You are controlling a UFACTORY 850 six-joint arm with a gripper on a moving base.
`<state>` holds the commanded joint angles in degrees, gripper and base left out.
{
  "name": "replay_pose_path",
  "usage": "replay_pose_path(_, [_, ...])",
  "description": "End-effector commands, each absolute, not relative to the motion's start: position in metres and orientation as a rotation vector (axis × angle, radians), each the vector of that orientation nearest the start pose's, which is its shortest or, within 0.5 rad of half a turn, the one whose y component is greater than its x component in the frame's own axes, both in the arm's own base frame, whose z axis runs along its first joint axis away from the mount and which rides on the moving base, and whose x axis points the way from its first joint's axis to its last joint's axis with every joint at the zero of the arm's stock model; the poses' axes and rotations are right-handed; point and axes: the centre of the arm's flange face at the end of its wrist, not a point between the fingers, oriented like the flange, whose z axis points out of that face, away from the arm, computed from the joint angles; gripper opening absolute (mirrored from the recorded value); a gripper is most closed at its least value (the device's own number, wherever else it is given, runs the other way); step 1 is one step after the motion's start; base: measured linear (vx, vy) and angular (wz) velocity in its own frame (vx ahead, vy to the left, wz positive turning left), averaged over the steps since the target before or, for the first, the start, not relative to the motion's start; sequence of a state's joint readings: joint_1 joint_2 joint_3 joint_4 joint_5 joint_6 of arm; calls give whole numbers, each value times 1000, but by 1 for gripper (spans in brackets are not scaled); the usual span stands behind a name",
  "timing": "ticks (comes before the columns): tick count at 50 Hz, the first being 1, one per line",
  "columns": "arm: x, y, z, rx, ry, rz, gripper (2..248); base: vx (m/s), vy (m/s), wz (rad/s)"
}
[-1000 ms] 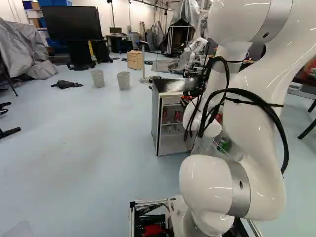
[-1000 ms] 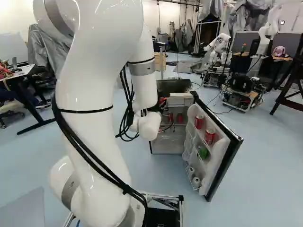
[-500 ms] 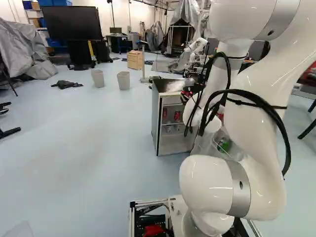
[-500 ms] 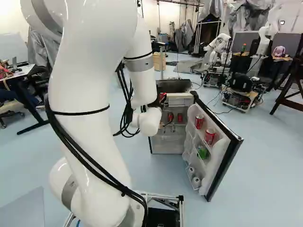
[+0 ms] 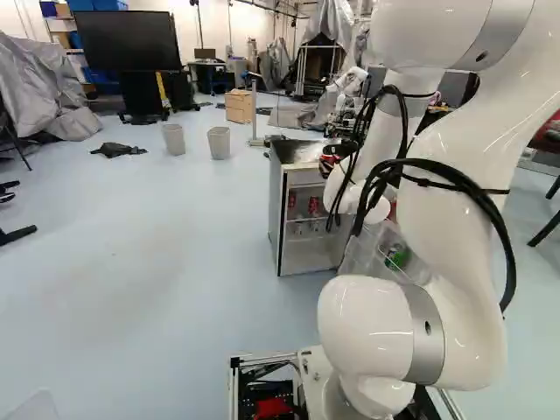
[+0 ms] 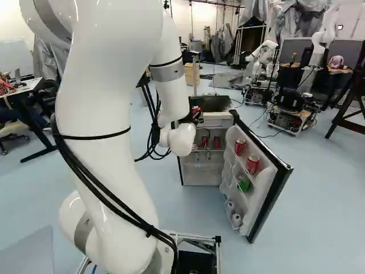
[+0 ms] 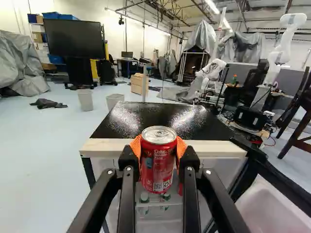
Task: Grab a drink from the fridge
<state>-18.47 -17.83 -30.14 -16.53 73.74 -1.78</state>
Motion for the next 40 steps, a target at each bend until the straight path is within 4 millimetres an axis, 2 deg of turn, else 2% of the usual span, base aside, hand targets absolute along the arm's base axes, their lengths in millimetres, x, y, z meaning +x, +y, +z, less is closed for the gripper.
replay_pose_path(15, [446, -119, 353, -2386, -76, -2189, 92, 0, 0, 0])
replay_pose_path(40, [479, -123, 351, -2420, -100, -2148, 92, 0, 0, 0])
